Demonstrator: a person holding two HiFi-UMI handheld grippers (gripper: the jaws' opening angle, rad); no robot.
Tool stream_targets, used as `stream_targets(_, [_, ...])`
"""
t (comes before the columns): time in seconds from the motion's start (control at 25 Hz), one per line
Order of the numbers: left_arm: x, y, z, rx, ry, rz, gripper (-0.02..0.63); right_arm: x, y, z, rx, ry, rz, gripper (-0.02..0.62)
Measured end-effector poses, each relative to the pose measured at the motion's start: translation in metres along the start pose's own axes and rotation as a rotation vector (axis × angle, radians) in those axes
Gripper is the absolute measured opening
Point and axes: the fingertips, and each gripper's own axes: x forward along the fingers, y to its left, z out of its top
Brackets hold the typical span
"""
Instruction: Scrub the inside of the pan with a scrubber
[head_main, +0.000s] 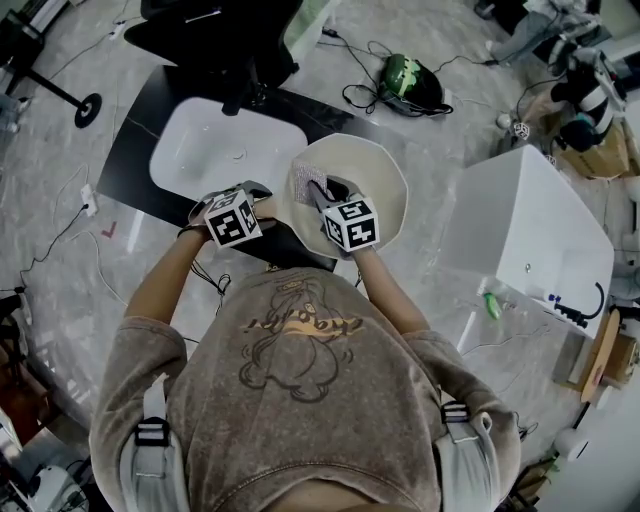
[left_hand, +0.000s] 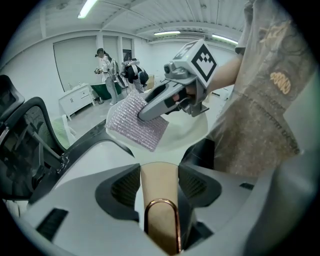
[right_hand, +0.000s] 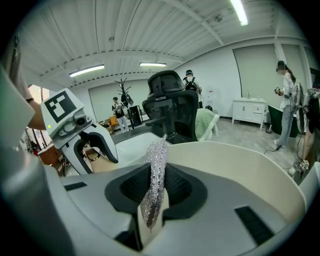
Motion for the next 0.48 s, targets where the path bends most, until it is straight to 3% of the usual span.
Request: stream_targets(0.48, [-0.001, 0.000, -0.003, 0.024, 0.013, -0.054, 0.253, 0.034, -0.018, -0.004, -0.042, 0.033, -0.055, 0.084])
